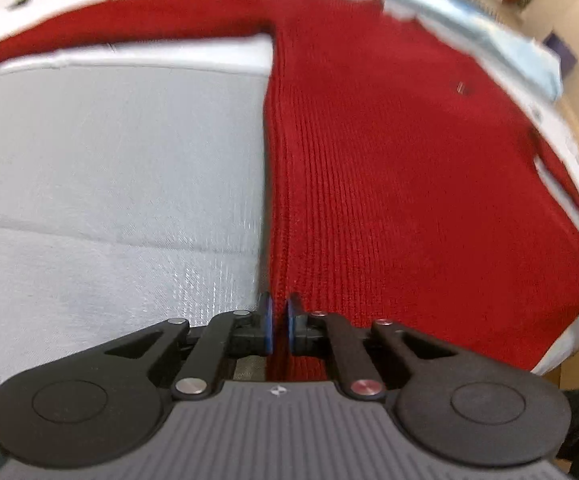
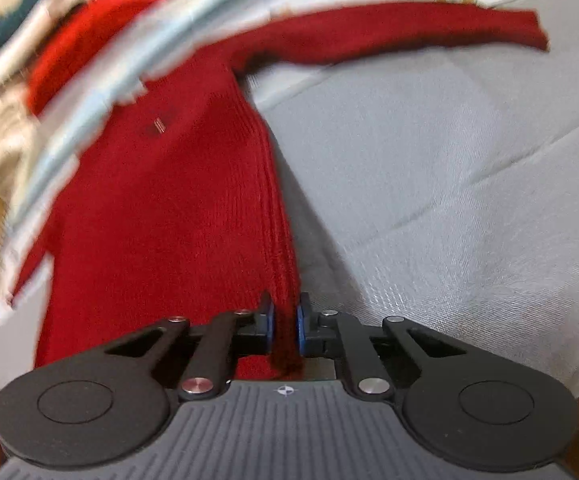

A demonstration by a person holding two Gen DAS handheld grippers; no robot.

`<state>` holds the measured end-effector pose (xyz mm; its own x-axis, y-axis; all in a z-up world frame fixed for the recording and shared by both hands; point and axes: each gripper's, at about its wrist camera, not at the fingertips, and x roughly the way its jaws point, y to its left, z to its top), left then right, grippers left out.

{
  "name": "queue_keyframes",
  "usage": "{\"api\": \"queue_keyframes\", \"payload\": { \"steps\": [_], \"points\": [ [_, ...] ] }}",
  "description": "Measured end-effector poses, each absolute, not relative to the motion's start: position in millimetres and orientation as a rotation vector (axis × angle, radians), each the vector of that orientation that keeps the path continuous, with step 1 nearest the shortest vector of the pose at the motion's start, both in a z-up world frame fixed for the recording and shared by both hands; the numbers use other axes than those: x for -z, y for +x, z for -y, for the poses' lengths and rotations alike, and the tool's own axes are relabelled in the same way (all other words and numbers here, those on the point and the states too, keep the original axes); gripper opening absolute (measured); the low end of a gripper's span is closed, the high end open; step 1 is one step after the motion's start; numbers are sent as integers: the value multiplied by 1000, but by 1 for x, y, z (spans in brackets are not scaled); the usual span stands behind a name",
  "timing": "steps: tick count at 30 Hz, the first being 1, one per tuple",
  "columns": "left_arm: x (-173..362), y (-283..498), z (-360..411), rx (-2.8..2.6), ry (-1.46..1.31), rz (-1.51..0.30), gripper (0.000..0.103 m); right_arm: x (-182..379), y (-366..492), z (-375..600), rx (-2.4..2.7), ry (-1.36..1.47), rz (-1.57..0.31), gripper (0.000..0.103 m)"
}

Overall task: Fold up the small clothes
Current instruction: 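Lay the cardigan flat on the bed and open both tools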

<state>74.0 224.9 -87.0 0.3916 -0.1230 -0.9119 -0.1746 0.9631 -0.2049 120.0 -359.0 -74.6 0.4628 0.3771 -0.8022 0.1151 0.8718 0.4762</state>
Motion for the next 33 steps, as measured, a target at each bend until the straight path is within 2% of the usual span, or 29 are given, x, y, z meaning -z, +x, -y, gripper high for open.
{"api": "queue_keyframes", "payload": {
  "steps": [3, 8, 10, 12, 15, 16, 17, 18, 20, 22, 26, 29, 33],
  "points": [
    [86, 63, -223, -68, -221, -1182, 6, 67, 104, 365, -154, 524, -1083, 10],
    [114, 76, -209, -142, -98, -1243, 10, 101, 102, 356, -40, 397, -1264, 15],
    [109, 75, -203, -139, -64, -1207, 11, 98, 101, 346, 32, 233, -1209, 19],
    [99, 75, -195, -116, -19, -1153, 11, 83, 99, 345, -5, 242, -1098, 20],
    [101, 82, -179, -62, -17, -1158, 12, 73, 99, 337, -125, 308, -1020, 32],
    [107, 85, -178, -44, -37, -1186, 13, 78, 101, 331, -169, 318, -1049, 38],
    [118, 85, -175, -30, -62, -1238, 20, 86, 104, 325, -203, 321, -1097, 41],
    [129, 86, -174, -27, -74, -1293, 25, 96, 106, 319, -209, 304, -1150, 41],
    [131, 90, -170, -26, -65, -1293, 26, 113, 109, 305, -187, 203, -1233, 40],
    [122, 93, -169, -33, -57, -1269, 29, 105, 109, 297, -191, 167, -1194, 40],
    [113, 79, -163, -18, -38, -1225, 50, 98, 109, 292, -203, 147, -1157, 45],
    [124, 81, -164, -15, -55, -1289, 51, 109, 113, 284, -187, 72, -1208, 46],
    [96, 79, -161, -52, -65, -1161, 53, 85, 116, 273, -192, 89, -1104, 45]
  ]
}}
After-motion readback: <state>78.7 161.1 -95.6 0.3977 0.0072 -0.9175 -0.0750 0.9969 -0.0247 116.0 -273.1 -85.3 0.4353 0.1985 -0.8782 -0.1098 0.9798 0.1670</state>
